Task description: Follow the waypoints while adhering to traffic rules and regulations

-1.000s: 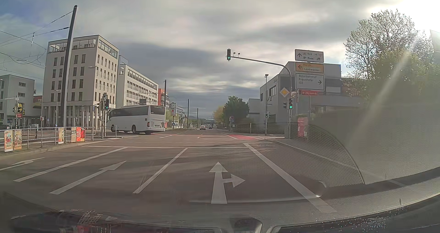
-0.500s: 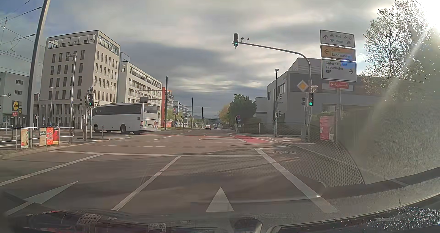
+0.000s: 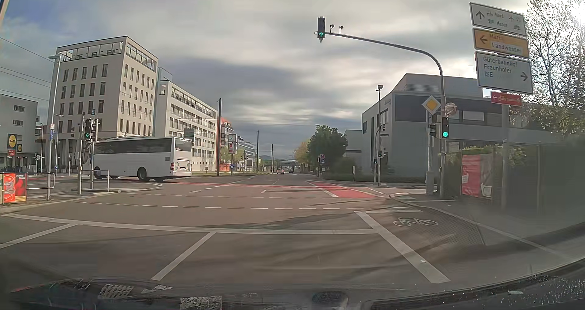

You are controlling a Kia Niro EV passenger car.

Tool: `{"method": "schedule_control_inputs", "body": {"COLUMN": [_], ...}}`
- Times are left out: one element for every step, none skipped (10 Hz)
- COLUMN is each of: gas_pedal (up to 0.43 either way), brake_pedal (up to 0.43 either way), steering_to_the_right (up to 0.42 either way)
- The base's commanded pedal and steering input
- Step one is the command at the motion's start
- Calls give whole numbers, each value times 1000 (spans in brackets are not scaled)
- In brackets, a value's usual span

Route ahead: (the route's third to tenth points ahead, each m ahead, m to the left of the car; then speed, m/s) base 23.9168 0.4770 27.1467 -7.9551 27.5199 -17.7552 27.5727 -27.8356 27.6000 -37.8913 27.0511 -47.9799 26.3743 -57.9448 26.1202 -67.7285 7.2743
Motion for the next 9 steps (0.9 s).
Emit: {"method": "schedule_control_inputs", "body": {"gas_pedal": [0,0,0,0,0,0,0,0,0], "brake_pedal": [18,30,55,61,73,85,91,98,98], "steering_to_the_right": [-11,-10,-9,-9,-7,-4,1,6,10]}}
